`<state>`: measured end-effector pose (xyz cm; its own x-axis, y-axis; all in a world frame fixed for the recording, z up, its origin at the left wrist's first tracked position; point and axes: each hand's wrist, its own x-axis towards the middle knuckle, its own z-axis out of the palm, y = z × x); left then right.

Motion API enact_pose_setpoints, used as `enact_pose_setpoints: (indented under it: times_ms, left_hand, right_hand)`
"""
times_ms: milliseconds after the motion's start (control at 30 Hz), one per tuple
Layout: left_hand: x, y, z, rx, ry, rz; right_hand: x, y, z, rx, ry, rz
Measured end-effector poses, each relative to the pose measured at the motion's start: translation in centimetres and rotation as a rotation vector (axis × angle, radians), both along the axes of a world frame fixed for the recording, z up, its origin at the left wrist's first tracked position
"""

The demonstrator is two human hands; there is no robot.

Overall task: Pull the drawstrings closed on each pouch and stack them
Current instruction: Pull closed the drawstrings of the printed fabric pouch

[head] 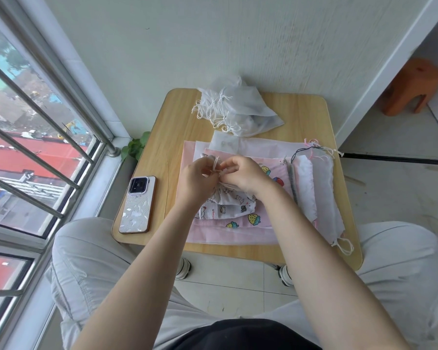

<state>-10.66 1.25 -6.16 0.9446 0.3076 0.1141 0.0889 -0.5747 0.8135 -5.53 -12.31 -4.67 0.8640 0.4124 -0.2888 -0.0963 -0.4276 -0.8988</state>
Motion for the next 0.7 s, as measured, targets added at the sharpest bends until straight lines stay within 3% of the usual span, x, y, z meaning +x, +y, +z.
enact_pose_setpoints:
  times_ms: [200, 333, 433, 700]
  left_hand:
    - [0.1, 0.3, -0.8, -0.022, -0.006, 0.014]
    - [-0.1, 0.5, 0.1, -0.33, 0.138, 0.042]
    - [-0.4, 0.3, 0.9, -0.452, 0.203, 0.019]
    - [-0.4, 0.1, 1.0, -0.506, 0.17, 0.022]
  right_hand:
    - [0.3, 0.2, 0.0, -0.059, 0.023, 0.137]
    - [0.5, 0.3, -0.4, -0.048, 0.059, 0.142]
    - [0.6, 0.7, -0.6, -0.039, 0.05, 0.104]
    - [0.0, 1.6, -0.2, -0.148, -0.112, 0.09]
